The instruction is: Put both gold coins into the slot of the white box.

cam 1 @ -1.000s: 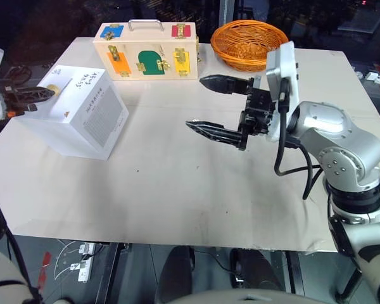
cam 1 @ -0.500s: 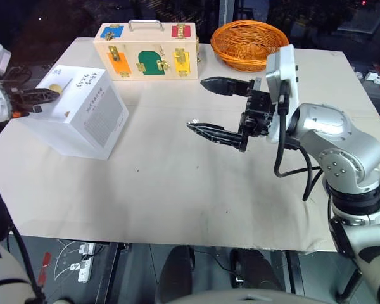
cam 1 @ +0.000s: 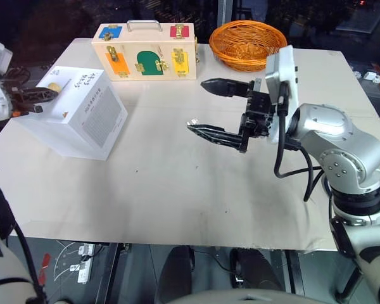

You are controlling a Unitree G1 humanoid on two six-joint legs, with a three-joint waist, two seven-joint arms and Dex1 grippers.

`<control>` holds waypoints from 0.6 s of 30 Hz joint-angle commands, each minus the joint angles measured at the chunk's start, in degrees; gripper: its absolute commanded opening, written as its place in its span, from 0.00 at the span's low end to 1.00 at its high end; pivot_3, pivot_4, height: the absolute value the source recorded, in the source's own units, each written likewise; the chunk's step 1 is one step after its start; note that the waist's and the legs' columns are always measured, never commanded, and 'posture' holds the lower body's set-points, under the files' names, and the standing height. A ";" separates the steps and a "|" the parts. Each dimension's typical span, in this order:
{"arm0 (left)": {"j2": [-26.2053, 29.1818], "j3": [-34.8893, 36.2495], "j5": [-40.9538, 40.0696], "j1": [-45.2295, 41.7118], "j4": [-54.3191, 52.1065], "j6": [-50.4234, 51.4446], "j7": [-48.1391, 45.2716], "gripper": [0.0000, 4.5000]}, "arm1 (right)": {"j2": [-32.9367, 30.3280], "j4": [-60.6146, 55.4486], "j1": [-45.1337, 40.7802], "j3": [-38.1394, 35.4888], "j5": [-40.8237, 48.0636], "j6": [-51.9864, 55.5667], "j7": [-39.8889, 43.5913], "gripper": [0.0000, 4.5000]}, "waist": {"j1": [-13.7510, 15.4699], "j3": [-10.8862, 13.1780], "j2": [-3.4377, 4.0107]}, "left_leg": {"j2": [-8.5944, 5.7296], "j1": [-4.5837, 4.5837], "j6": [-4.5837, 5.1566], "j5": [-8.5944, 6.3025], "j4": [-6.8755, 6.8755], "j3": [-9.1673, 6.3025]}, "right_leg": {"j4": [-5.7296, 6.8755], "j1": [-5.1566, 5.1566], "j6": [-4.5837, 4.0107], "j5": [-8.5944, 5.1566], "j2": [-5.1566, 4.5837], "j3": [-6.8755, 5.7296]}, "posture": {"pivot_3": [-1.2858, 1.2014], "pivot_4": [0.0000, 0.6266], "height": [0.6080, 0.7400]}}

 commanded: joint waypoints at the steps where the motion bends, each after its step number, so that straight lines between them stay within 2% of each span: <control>1: 0.37 0.30 0.99 0.92 -0.69 0.46 -0.09 0.00 | -0.25 -2.41 -0.39 -1.47 0.34 -0.38 -0.04 0.99 | 0.00 0.00 0.00 | 0.00 0.00 0.00 0.00 0.00 0.00 | 0.00 0.00 0.00 0.00 0.00 0.00 | 0.52 0.24 0.90; 13: 0.22 0.22 1.31 1.33 -1.06 1.21 -0.64 0.00 | -0.21 -1.98 -0.41 -1.42 0.16 -0.37 0.13 0.99 | -0.01 0.00 0.00 | 0.00 0.00 0.00 0.00 0.00 0.01 | 0.00 0.00 0.00 0.00 0.00 0.01 | 0.52 0.24 0.90; 16: 0.23 0.61 1.23 1.52 -1.52 0.73 -0.27 0.18 | -0.17 -1.93 -0.31 -1.42 0.19 -0.28 0.04 1.00 | -0.02 -0.01 0.01 | 0.00 0.01 0.00 0.00 0.00 0.01 | 0.00 0.00 0.00 0.00 0.00 0.01 | 0.52 0.24 0.90; 18: 0.36 1.23 0.79 2.01 -2.27 0.58 -0.32 0.36 | -0.12 -1.84 -0.17 -1.33 0.15 -0.26 0.00 1.00 | -0.04 -0.01 0.01 | 0.00 0.02 0.00 0.00 0.00 0.01 | 0.02 0.00 0.00 0.00 0.00 0.01 | 0.52 0.24 0.90</control>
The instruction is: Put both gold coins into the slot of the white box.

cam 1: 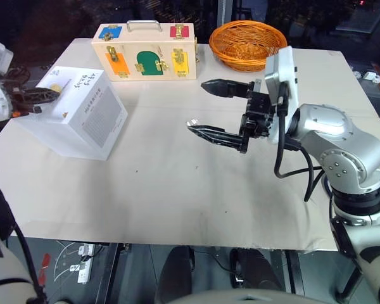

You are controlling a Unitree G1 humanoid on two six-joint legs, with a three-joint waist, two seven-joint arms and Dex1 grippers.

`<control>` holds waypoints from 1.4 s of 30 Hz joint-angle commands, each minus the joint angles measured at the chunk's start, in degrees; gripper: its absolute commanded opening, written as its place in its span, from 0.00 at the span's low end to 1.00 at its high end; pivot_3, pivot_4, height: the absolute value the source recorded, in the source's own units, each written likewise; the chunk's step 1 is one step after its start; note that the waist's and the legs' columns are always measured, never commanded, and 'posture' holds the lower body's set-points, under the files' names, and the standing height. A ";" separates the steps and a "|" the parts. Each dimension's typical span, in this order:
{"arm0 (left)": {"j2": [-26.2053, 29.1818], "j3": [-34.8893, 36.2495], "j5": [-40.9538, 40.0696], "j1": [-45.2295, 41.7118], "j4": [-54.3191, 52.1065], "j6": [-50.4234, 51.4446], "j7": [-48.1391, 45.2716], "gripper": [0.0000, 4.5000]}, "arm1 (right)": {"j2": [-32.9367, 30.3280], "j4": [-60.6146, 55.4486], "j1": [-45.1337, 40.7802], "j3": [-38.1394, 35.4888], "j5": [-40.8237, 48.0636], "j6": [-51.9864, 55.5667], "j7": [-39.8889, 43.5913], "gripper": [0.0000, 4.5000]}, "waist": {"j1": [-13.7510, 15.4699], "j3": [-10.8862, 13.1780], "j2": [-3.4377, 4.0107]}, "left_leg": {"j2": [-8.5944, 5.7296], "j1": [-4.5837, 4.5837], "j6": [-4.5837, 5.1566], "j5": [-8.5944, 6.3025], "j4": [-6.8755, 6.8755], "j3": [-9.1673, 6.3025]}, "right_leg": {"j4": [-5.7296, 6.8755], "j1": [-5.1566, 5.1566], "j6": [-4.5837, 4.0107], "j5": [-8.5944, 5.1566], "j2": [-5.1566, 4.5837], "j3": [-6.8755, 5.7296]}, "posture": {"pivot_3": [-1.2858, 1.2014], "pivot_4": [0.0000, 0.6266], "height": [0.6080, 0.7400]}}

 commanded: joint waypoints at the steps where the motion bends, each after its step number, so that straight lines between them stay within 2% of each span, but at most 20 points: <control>1: 0.50 1.03 0.30 1.72 -1.71 0.39 0.19 0.36 | -0.01 -1.75 -0.10 -1.28 0.14 -0.41 -0.14 1.00 | -0.01 0.00 0.00 | 0.00 0.01 0.00 0.00 0.00 0.00 | 0.01 0.00 0.00 0.00 0.00 0.00 | 0.52 0.24 0.90; 4: 0.77 3.15 -0.81 3.29 -3.61 0.11 0.70 0.36 | 0.42 -1.23 0.20 -0.82 -0.11 -0.56 -0.22 1.00 | -0.06 -0.01 0.00 | 0.00 0.03 0.00 0.00 0.00 0.01 | 0.04 0.01 0.00 0.00 0.00 0.02 | 0.52 0.24 0.90; 7: 0.73 8.87 -4.67 5.77 -9.77 -0.09 1.00 0.36 | 1.27 0.30 0.66 0.68 -1.87 0.05 -1.68 1.00 | -0.11 -0.01 -0.01 | 0.00 0.02 0.00 0.00 0.01 0.01 | 0.03 0.01 0.00 0.00 0.00 0.02 | 0.52 0.24 0.90; 8: 0.14 12.12 -7.11 7.30 -14.29 1.63 1.62 0.36 | 1.88 1.73 0.72 1.70 -3.79 0.34 -3.35 1.00 | -0.13 -0.02 -0.03 | 0.02 0.00 0.00 0.00 0.03 0.01 | 0.03 0.00 -0.01 0.00 0.00 0.01 | 0.52 0.24 0.90; 10: -4.47 22.78 -15.13 13.61 -27.96 2.06 1.80 0.36 | 4.13 6.34 0.71 3.74 -7.65 1.53 -7.52 1.00 | 0.04 -0.07 -0.10 | 0.03 -0.03 -0.01 0.00 0.06 -0.02 | 0.01 0.00 0.00 0.01 -0.02 -0.01 | 0.52 0.24 0.90; 11: -5.70 26.31 -18.94 17.05 -35.34 7.25 2.21 0.36 | 5.60 9.03 0.69 4.77 -9.43 1.88 -9.26 1.00 | 0.03 -0.10 -0.15 | 0.05 -0.05 -0.02 0.01 0.11 -0.03 | 0.04 0.02 -0.01 0.01 -0.06 -0.04 | 0.52 0.24 0.90; 16: -13.68 36.49 -35.42 29.37 -62.80 22.75 7.71 0.36 | 12.21 21.18 -0.75 7.89 -15.08 -0.16 -11.57 1.00 | -0.31 -0.11 -0.16 | 0.01 -0.07 -0.12 0.07 0.14 -0.01 | 0.03 0.04 0.01 0.02 -0.07 0.04 | 0.52 0.24 0.90; 17: -15.32 37.44 -37.39 32.20 -67.21 23.95 8.99 0.37 | 13.71 24.70 -1.70 8.42 -16.89 -0.74 -12.77 0.88 | -0.46 -0.11 -0.17 | 0.01 -0.05 -0.12 0.07 0.12 0.00 | 0.03 0.04 0.01 0.02 -0.07 0.05 | 0.52 0.24 0.90; 18: -16.72 37.96 -38.34 34.95 -70.99 24.02 10.50 0.37 | 15.14 28.26 -2.83 8.75 -18.97 -1.73 -14.17 0.81 | -0.82 -0.11 -0.17 | 0.01 -0.04 -0.12 0.07 0.12 -0.04 | 0.07 0.05 0.00 0.02 -0.05 0.02 | 0.52 0.24 0.90; 21: -19.29 38.98 -40.93 41.17 -78.64 23.79 14.71 0.37 | 19.42 39.05 -6.34 7.69 -22.97 -3.51 -17.87 0.81 | -1.37 -0.11 -0.18 | 0.01 0.08 -0.13 0.08 0.11 -0.03 | 0.22 0.06 -0.01 0.03 -0.01 0.09 | 0.52 0.24 0.90; 24: -18.99 38.92 -41.76 45.70 -82.31 21.77 16.03 0.37 | 21.34 45.58 -8.58 6.95 -25.02 -6.20 -18.07 0.81 | -1.38 -0.11 -0.19 | 0.00 0.15 -0.15 0.09 0.12 -0.06 | 0.36 0.05 -0.02 0.03 0.00 0.08 | 0.52 0.24 0.90; 26: -18.56 39.64 -40.73 50.38 -84.13 19.72 15.92 0.37 | 22.96 50.67 -10.70 6.81 -26.32 -8.68 -17.80 0.69 | -1.39 -0.11 -0.18 | -0.02 0.17 -0.15 0.09 0.12 -0.05 | 0.36 0.06 -0.02 0.03 -0.01 0.09 | 0.52 0.24 0.90; 35: -18.20 41.36 -39.57 60.28 -84.48 12.42 17.62 0.37 | 27.67 66.56 -16.57 4.24 -30.39 -16.37 -17.38 0.69 | -1.30 -0.10 -0.16 | -0.01 0.17 -0.15 0.09 0.07 -0.04 | 0.31 0.05 -0.03 0.02 -0.02 0.07 | 0.52 0.24 0.90; 38: -18.20 40.91 -40.11 60.98 -84.41 11.38 18.53 0.37 | 28.91 72.65 -18.87 2.97 -31.77 -19.40 -18.74 0.50 | -1.29 -0.10 -0.16 | -0.02 0.16 -0.15 0.09 0.07 -0.05 | 0.28 0.06 -0.03 0.03 -0.04 0.06 | 0.52 0.24 0.90; 42: -18.18 40.60 -40.35 61.60 -84.23 10.23 19.53 0.37 | 30.04 79.43 -21.67 1.11 -33.17 -22.82 -20.56 0.50 | -1.42 -0.09 -0.15 | -0.02 0.16 -0.15 0.09 0.04 -0.05 | 0.28 0.06 -0.04 0.03 -0.03 0.06 | 0.52 0.24 0.90</control>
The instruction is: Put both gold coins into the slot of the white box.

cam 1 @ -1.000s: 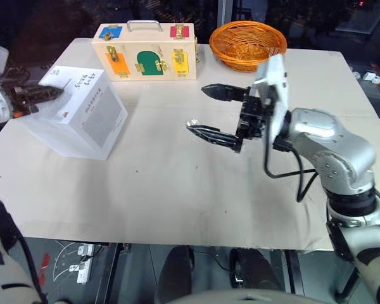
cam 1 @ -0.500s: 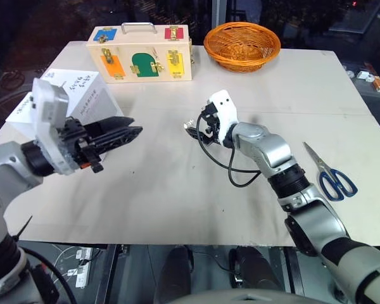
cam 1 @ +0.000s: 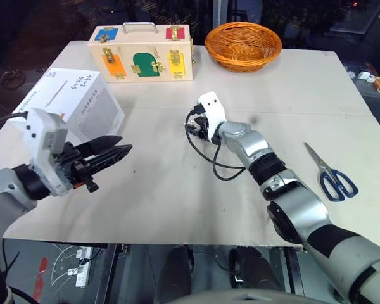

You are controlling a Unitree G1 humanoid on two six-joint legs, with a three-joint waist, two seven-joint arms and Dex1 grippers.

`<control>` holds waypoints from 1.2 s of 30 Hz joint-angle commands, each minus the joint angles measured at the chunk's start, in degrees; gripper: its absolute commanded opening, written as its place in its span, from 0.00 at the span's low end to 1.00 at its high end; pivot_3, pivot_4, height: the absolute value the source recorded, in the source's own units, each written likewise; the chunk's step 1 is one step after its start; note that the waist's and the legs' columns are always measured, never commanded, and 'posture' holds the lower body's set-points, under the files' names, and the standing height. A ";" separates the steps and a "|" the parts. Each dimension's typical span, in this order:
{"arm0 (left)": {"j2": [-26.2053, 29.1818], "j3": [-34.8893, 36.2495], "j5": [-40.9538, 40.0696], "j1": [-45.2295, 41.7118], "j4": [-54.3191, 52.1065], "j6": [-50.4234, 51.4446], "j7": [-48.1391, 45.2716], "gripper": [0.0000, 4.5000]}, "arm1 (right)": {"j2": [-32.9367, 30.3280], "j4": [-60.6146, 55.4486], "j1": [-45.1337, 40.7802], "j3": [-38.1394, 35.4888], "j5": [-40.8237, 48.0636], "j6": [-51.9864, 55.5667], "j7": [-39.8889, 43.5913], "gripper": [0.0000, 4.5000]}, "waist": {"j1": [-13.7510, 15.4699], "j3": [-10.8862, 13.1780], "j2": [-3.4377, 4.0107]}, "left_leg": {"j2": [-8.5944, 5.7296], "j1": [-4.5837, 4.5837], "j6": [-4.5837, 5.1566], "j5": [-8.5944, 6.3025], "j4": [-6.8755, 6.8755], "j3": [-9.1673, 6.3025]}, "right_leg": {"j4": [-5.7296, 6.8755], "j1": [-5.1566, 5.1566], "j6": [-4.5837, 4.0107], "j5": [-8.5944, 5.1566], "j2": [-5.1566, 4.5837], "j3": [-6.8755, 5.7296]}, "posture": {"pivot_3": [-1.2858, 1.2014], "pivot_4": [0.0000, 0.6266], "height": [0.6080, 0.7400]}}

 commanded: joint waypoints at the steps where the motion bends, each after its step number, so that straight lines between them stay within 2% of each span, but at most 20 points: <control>1: 0.88 0.79 -0.94 0.61 -1.06 -1.87 0.92 0.37 | 0.93 3.26 -3.02 -2.07 -1.01 -3.76 -1.15 0.50 | -0.04 0.00 0.01 | 0.00 0.00 0.00 0.00 -0.02 0.00 | 0.00 0.00 0.00 0.00 0.00 0.00 | 0.52 0.24 0.90; 2: 0.86 0.86 -1.05 0.92 -1.09 -2.03 1.07 0.37 | 1.03 4.13 -3.38 -2.32 -1.30 -4.36 -1.11 0.50 | -0.09 0.00 0.01 | 0.01 0.00 0.00 0.00 -0.03 0.00 | -0.01 -0.01 0.00 0.00 0.00 0.00 | 0.52 0.24 0.90; 3: 0.84 0.96 -1.12 1.26 -1.11 -2.24 1.13 0.37 | 1.14 4.91 -3.68 -2.53 -1.68 -4.87 -0.99 0.38 | -0.11 0.01 0.01 | 0.01 0.00 0.00 0.00 -0.05 0.01 | -0.03 -0.01 -0.01 0.00 0.00 0.01 | 0.52 0.24 0.90; 4: 0.86 0.99 -1.21 1.50 -1.11 -2.42 1.23 0.37 | 1.22 5.52 -3.90 -2.66 -2.03 -5.27 -0.81 0.31 | -0.11 0.01 0.01 | 0.01 0.00 0.00 0.00 -0.06 0.01 | -0.04 -0.01 -0.01 0.00 0.00 0.01 | 0.52 0.24 0.90; 16: 0.89 1.36 -3.11 3.93 -1.58 -4.33 2.83 0.37 | 1.95 8.23 -4.82 -4.30 -3.70 -7.41 0.25 0.31 | -0.07 0.01 0.02 | 0.02 -0.01 0.00 0.00 -0.10 0.00 | -0.11 0.00 -0.01 0.01 -0.01 0.00 | 0.52 0.24 0.90; 17: 0.92 1.31 -3.15 4.10 -1.56 -4.54 2.89 0.37 | 1.97 8.32 -4.90 -4.43 -3.75 -7.49 0.30 0.19 | -0.07 0.01 0.02 | 0.02 -0.01 0.00 0.00 -0.10 0.00 | -0.11 0.00 -0.01 0.01 -0.01 -0.01 | 0.52 0.24 0.90; 19: 0.96 1.26 -3.31 4.31 -1.50 -4.84 3.05 0.37 | 2.04 8.41 -4.99 -4.67 -3.90 -7.60 0.43 0.01 | -0.09 0.01 0.02 | 0.02 -0.01 0.00 0.00 -0.10 0.01 | -0.13 0.00 -0.01 0.01 -0.01 0.00 | 0.52 0.24 0.90; 29: 0.48 1.34 -5.33 4.72 -0.15 -4.47 4.32 0.37 | 1.49 6.58 -4.32 -6.05 -3.64 -8.48 2.27 0.01 | -0.07 0.02 0.03 | 0.02 -0.02 0.00 0.00 -0.19 0.01 | -0.24 0.00 -0.02 0.01 -0.01 -0.01 | 0.52 0.24 0.90; 33: 0.78 0.71 -12.19 0.28 3.34 -1.37 8.27 0.37 | -0.37 -3.45 -2.21 -8.60 1.86 -3.77 10.53 0.01 | 0.18 0.03 0.05 | 0.02 -0.06 0.00 0.00 -0.20 -0.04 | -0.25 0.00 -0.02 0.01 -0.01 -0.06 | 0.52 0.24 0.90; 36: 0.88 -2.03 -14.83 -4.42 6.76 -0.79 9.87 0.37 | -2.38 -19.55 1.45 -10.48 10.67 9.15 17.92 0.01 | 0.36 0.03 0.04 | 0.03 -0.07 0.00 0.00 -0.20 -0.05 | -0.27 0.02 -0.01 0.02 -0.02 -0.07 | 0.52 0.24 0.90</control>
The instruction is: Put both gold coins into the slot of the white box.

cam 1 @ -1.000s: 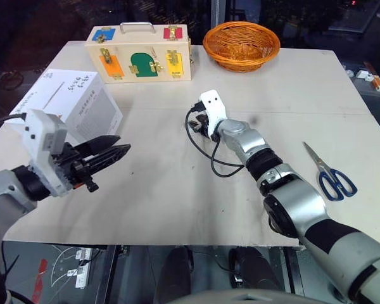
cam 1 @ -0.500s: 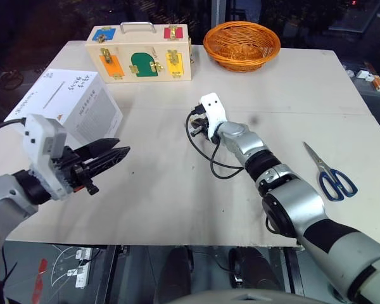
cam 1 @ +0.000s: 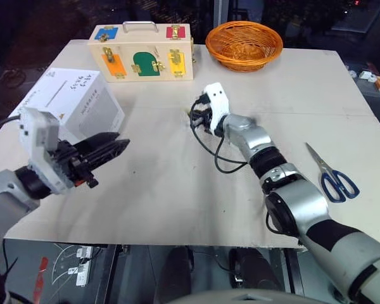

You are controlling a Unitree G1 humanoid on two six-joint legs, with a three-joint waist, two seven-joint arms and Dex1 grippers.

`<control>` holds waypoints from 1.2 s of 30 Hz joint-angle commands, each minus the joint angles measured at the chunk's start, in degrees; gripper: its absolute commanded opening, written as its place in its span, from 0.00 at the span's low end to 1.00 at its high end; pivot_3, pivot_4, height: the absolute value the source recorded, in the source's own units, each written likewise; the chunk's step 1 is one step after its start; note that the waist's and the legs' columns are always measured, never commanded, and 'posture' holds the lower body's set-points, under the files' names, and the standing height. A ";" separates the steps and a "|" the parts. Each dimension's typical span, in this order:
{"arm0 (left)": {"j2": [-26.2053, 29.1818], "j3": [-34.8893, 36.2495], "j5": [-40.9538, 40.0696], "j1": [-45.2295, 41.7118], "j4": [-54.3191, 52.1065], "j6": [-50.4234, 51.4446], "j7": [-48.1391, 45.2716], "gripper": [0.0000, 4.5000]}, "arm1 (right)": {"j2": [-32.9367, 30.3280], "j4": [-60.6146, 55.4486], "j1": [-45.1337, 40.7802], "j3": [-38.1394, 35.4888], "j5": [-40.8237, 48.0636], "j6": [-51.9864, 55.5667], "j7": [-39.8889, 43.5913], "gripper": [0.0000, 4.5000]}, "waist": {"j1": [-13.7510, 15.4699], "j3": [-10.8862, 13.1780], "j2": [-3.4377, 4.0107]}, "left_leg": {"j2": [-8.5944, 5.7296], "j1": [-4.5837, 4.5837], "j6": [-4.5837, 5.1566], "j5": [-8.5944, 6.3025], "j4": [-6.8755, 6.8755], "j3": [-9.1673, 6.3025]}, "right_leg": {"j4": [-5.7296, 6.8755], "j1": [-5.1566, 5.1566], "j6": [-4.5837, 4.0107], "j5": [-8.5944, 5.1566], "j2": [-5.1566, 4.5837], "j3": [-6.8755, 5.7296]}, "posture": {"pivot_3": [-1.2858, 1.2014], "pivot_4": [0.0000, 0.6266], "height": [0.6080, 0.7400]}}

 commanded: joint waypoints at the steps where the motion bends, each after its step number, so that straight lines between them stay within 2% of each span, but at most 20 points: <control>1: 0.83 -2.74 -3.86 -5.22 3.51 0.47 1.94 0.37 | -2.50 -21.00 3.53 -2.39 11.08 14.61 8.86 0.01 | 0.31 0.00 0.00 | 0.00 -0.01 0.00 0.00 0.00 -0.03 | -0.03 0.02 0.00 0.00 0.00 -0.04 | 0.52 0.24 0.90; 4: 0.54 -7.95 -4.66 -10.21 5.95 0.59 1.35 0.37 | -6.54 -36.88 8.26 -0.75 17.33 24.29 13.32 0.01 | 0.59 0.00 0.00 | -0.01 -0.04 0.00 0.00 0.00 -0.06 | -0.08 0.04 0.00 0.00 -0.01 -0.09 | 0.52 0.24 0.90; 6: -0.95 -12.22 -7.62 -16.84 8.46 1.61 2.18 0.37 | -9.95 -47.47 11.16 -1.34 23.72 31.26 15.76 0.01 | 1.32 0.00 0.01 | -0.02 -0.04 0.00 0.00 -0.01 -0.06 | -0.08 0.04 0.00 0.00 -0.01 -0.09 | 0.52 0.24 0.90; 10: -2.13 -17.17 -10.46 -23.47 11.24 3.39 1.45 0.37 | -13.15 -56.96 13.57 -3.52 31.86 38.72 15.48 0.01 | 0.84 0.00 0.00 | -0.01 0.00 0.00 0.00 0.01 -0.02 | -0.05 0.04 0.01 0.00 0.05 -0.04 | 0.52 0.24 0.90; 17: -2.37 -21.31 -14.42 -28.19 13.62 5.83 -0.67 0.37 | -14.49 -61.48 15.14 -3.85 36.59 41.47 12.60 0.01 | 0.01 0.00 0.00 | 0.00 0.01 0.00 0.00 0.00 0.01 | -0.05 0.03 0.01 0.00 0.07 0.01 | 0.52 0.24 0.90; 22: -1.89 -21.43 -19.78 -29.64 15.71 8.85 -0.66 0.37 | -14.93 -63.71 16.16 -3.72 38.76 42.16 11.09 0.01 | 0.08 0.00 0.00 | -0.01 0.00 0.00 0.00 0.00 0.00 | -0.07 0.03 0.02 -0.01 0.06 0.01 | 0.52 0.24 0.90; 29: -1.62 -20.81 -21.73 -29.62 16.99 9.38 0.29 0.37 | -16.22 -65.09 16.86 -3.63 42.19 43.10 10.84 0.01 | 0.08 0.00 0.00 | -0.01 0.00 0.00 0.00 0.00 0.00 | -0.08 0.03 0.02 -0.01 0.06 0.00 | 0.52 0.24 0.90; 32: -1.37 -20.57 -22.57 -29.50 17.16 9.35 0.65 0.19 | -16.84 -65.05 17.06 -3.36 42.93 43.06 10.74 0.00 | 0.11 0.00 0.00 | -0.01 -0.01 0.00 0.00 0.01 0.00 | -0.08 0.03 0.02 -0.01 0.05 0.00 | 0.52 0.24 0.90; 34: -1.14 -20.58 -22.83 -29.42 17.21 9.27 0.86 0.01 | -17.18 -64.85 17.01 -3.25 43.31 42.96 10.64 0.00 | 0.11 0.00 0.00 | -0.02 -0.01 0.00 0.00 0.01 0.01 | -0.09 0.03 0.02 -0.01 0.05 0.01 | 0.52 0.24 0.90; 36: -0.93 -20.41 -23.50 -29.21 17.17 9.26 1.17 0.01 | -17.49 -64.95 17.02 -3.28 43.85 43.00 10.51 0.00 | 0.09 0.00 0.00 | -0.02 0.00 0.00 0.00 0.00 0.01 | -0.08 0.03 0.02 -0.01 0.05 0.01 | 0.52 0.24 0.90</control>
